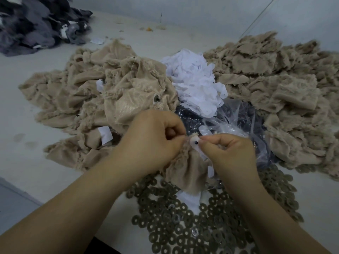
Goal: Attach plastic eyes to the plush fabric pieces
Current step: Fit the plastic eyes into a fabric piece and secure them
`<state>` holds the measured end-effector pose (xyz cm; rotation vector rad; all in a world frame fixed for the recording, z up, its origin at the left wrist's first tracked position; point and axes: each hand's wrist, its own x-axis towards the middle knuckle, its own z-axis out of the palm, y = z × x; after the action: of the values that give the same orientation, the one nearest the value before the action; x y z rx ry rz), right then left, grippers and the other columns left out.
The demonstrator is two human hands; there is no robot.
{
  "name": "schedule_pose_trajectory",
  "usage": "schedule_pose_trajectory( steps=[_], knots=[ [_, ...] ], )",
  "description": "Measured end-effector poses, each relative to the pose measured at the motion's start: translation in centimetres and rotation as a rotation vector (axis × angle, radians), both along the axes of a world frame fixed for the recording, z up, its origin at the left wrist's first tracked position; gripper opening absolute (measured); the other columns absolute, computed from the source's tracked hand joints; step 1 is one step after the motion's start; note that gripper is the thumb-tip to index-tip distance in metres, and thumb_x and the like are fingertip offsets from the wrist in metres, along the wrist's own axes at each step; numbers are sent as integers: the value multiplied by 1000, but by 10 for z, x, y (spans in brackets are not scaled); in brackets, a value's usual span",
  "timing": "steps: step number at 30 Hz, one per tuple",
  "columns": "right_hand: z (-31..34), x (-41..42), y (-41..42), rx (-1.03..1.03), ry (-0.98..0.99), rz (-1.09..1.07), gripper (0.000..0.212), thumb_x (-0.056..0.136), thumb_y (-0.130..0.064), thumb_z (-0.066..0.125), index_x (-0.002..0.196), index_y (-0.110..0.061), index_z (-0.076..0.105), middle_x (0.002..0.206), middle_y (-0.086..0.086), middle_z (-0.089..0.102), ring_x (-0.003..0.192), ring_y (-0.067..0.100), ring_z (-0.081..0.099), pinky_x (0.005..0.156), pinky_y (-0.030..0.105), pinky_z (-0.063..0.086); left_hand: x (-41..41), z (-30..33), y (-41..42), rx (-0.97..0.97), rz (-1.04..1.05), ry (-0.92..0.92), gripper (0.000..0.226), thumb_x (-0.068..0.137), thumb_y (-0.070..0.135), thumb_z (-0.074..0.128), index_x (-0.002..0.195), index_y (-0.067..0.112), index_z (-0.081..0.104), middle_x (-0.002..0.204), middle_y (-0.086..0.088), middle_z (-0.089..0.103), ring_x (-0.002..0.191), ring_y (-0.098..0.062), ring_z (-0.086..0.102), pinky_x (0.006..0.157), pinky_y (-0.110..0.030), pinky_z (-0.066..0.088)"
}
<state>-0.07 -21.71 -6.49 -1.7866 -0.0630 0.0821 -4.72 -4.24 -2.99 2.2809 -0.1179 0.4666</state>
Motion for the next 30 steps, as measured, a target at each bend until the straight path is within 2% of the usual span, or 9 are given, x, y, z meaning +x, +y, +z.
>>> schedule_pose_trajectory(
  steps=[3,6,8,13,16,20,23,27,30],
  knots=[
    [1,-1,1,5,-15,11,7,78,-15,83,75,-21,80,63,-3,74,57,17,70,54,31,58,5,-10,-23,174,27,-167,6,78,17,73,80,20,78,70,9,70,65,-3,62,63,-26,54],
    [1,-1,2,4,-27,25,13,79,-10,80,74,-22,80,64,-6,75,62,13,72,55,25,58,9,-25,-29,217,20,-230,11,81,9,69,87,10,79,76,-3,73,70,-20,67,64,-38,56],
    [1,-1,2,13,-29,21,14,79,-8,79,74,-21,80,64,-7,75,55,4,68,50,16,53,8,-30,-30,219,8,-255,13,81,7,67,89,8,78,76,-5,73,70,-21,68,63,-37,56],
    [1,0,2,70,-25,-26,11,78,-10,82,73,-18,79,65,-6,75,57,5,69,50,15,53,7,-36,-26,223,-28,-293,17,82,2,70,96,7,78,83,-5,74,74,-17,69,67,-34,56],
    [0,0,2,64,-31,-20,12,78,-10,82,72,-20,80,65,-6,75,56,4,68,49,15,51,4,-38,-27,206,-36,-264,17,83,7,72,99,8,78,87,-2,74,79,-12,67,74,-27,55],
    [1,-1,2,75,-82,40,21,80,-6,80,71,-25,79,68,-10,75,65,1,71,55,11,51,6,-33,-28,-97,48,-130,12,80,8,77,90,14,80,79,5,74,75,-2,66,72,-13,52],
    [0,-2,3,83,-99,60,19,82,-8,78,72,-23,79,69,-8,76,65,3,71,56,13,52,9,-32,-28,-406,99,58,25,75,2,82,77,27,77,67,10,73,59,0,67,59,-15,54],
    [-4,1,2,119,-49,78,16,86,-10,72,75,-20,79,73,4,75,66,27,68,59,26,56,8,-31,-31,-218,83,-52,16,73,6,83,83,18,80,69,15,69,66,0,67,63,-13,53],
    [-4,2,1,178,-29,144,20,90,-8,67,76,-16,78,79,2,77,76,16,73,66,22,57,9,-35,-30,-125,49,-160,10,75,8,83,82,13,80,71,3,71,68,-6,66,64,-19,54]
  ],
)
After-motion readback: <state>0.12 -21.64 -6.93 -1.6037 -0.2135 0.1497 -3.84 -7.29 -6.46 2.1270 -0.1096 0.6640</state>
